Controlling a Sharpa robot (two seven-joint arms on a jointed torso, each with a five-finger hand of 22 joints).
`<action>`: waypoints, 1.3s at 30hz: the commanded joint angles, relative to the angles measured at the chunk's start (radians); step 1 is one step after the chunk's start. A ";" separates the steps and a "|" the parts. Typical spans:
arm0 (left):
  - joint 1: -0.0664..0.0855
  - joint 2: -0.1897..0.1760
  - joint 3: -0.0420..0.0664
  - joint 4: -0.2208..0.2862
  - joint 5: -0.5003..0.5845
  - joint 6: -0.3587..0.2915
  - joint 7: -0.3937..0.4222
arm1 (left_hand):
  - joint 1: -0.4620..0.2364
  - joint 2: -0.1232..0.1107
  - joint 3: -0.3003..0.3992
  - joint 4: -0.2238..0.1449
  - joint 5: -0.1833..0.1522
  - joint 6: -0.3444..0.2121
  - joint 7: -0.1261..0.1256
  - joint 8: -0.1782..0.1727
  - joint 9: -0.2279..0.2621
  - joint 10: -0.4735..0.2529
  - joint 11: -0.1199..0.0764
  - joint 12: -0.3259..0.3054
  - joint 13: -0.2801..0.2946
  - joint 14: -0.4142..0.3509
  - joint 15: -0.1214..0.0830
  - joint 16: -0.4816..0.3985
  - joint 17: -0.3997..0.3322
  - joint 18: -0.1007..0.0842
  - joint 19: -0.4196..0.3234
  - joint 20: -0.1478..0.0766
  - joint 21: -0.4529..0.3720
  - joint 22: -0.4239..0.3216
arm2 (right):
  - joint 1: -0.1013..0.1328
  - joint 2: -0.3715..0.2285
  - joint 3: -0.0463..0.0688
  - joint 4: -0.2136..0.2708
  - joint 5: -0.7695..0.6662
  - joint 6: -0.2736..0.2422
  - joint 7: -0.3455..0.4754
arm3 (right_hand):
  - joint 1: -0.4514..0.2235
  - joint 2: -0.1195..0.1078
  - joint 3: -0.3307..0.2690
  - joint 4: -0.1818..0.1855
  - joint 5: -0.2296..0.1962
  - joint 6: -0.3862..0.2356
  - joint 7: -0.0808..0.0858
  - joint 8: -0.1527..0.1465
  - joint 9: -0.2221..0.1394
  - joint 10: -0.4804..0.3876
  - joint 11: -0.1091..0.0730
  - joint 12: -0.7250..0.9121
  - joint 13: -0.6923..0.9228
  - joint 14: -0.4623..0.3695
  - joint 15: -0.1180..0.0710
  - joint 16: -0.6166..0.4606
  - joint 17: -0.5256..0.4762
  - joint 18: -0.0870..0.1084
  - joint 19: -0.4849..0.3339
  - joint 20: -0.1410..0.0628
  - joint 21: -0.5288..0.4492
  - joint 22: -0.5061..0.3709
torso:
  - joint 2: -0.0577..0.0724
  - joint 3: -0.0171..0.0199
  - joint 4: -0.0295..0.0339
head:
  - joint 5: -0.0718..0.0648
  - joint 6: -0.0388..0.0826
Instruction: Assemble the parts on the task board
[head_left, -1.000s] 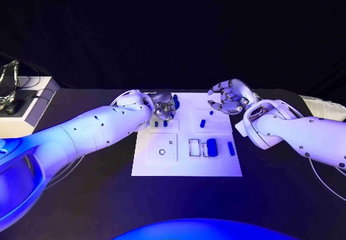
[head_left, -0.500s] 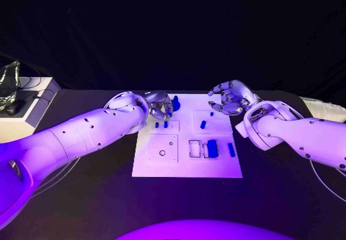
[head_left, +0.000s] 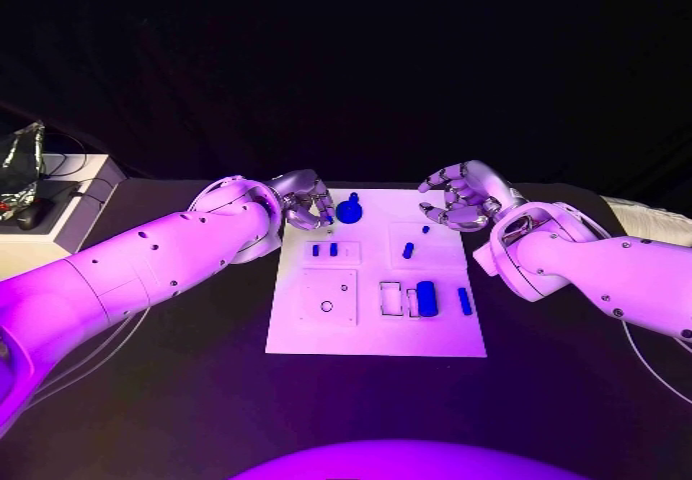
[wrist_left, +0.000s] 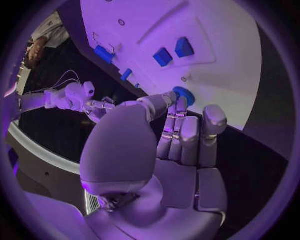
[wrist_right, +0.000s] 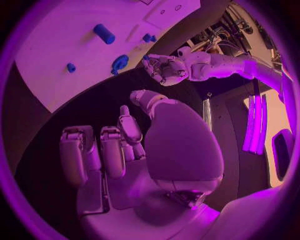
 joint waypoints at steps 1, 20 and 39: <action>-0.001 -0.002 0.002 0.000 0.009 0.027 -0.011 | -0.009 0.001 0.000 -0.007 -0.003 0.001 0.004 -0.005 0.000 0.006 0.002 -0.007 -0.001 0.005 0.004 0.006 -0.003 -0.018 0.004 0.001 0.005 0.000 | 0.000 -0.001 0.001 0.000 -0.005 0.009 0.006 | -0.010 0.000 0.004 0.001 0.000 -0.004 -0.002 0.002 0.001 0.002 -0.002 -0.001 0.000 0.077 -0.008 -0.003 0.158 0.016 0.076 -0.008 -0.005 0.222 | 0.001 0.0006 -0.0010 | 0.003 0.000; -0.019 0.019 0.002 -0.033 -0.028 0.052 -0.020 | -0.010 0.001 0.001 -0.009 -0.003 0.001 0.005 -0.006 0.000 0.008 0.003 -0.013 -0.002 -0.002 0.005 0.003 -0.016 -0.016 0.000 0.002 0.001 -0.003 | 0.000 0.001 0.001 0.000 -0.005 0.009 0.007 | -0.010 0.000 0.004 0.001 0.000 -0.004 -0.002 0.002 0.001 0.002 -0.002 -0.001 0.000 0.077 -0.008 -0.003 0.158 0.016 0.076 -0.008 -0.005 0.222 | 0.001 0.0033 -0.0027 | 0.002 -0.003; -0.020 0.041 0.001 -0.054 -0.042 0.074 -0.026 | -0.010 0.001 0.002 -0.012 -0.003 0.000 0.005 -0.008 0.000 0.009 0.003 -0.019 -0.002 -0.006 0.005 0.001 -0.025 -0.016 -0.003 0.002 -0.001 -0.005 | 0.000 0.000 0.001 0.002 -0.005 0.008 0.007 | -0.010 0.000 0.004 0.001 0.000 -0.004 -0.002 0.002 0.001 0.002 -0.002 -0.001 0.000 0.077 -0.008 -0.003 0.158 0.016 0.076 -0.008 -0.005 0.222 | 0.002 0.0014 -0.0024 | -0.001 -0.002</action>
